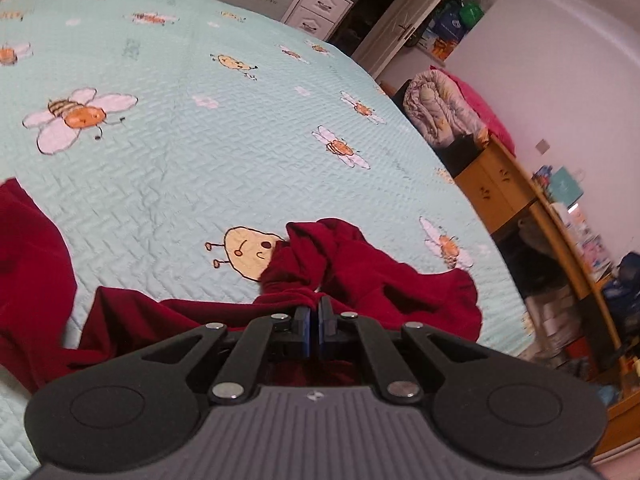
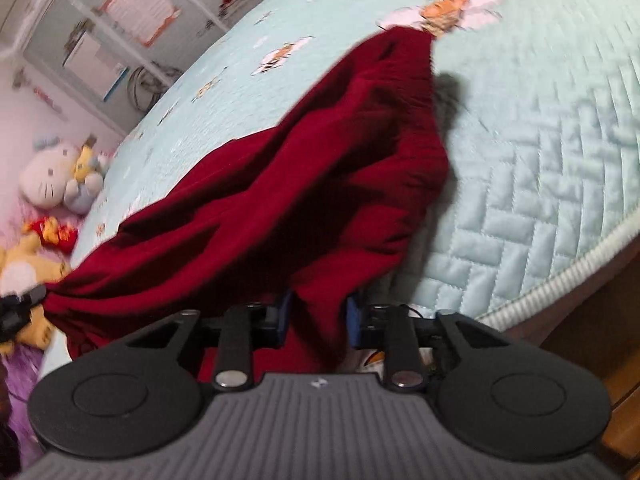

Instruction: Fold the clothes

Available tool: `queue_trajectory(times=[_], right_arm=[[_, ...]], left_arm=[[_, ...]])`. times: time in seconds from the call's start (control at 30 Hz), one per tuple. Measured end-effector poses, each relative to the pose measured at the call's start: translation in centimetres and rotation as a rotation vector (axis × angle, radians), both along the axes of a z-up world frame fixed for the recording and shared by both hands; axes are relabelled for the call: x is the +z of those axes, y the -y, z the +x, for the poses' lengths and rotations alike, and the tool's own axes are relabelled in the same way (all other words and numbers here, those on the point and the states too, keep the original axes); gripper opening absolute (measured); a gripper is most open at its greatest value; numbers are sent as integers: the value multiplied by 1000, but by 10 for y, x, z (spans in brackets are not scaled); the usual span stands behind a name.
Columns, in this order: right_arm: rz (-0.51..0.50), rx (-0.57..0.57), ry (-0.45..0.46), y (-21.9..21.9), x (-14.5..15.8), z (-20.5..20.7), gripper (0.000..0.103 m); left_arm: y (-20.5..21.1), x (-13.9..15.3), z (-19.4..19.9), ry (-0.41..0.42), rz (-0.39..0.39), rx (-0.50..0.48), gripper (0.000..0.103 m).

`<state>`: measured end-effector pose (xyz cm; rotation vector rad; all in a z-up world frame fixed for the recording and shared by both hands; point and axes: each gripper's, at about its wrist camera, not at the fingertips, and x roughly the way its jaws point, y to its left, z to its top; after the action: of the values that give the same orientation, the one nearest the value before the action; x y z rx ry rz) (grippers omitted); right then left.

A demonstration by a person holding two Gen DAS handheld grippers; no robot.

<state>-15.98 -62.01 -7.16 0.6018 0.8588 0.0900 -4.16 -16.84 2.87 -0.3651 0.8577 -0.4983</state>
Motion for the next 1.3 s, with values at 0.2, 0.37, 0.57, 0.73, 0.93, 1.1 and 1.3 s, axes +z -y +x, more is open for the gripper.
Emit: queue_trajectory(times=[0.2,0.37,0.57,0.73,0.93,1.1,1.3], right_arm=[[-129,65,142,-27,42,-1,0],[-116,99,317,-40,87,-2,0],[-67,21,508,-7,142,28,0],[-37,-34,604,16,176,77,0],[-46,-63,584,19,197,172,0],[-95,-94,556,15,202,247,0],[-286,-263,597,22,185,313,3]], left_arm=[[2,-5,-7,11,95,17,1],[-8,4,-17,40,46,11,1],[-28,41,2,97,-62,33,1],[-23,91,53,241,-25,58,0],[3,113,128,270,3,25,0],[54,56,116,283,169,-92,29],[72,-54,114,71,341,-56,42]])
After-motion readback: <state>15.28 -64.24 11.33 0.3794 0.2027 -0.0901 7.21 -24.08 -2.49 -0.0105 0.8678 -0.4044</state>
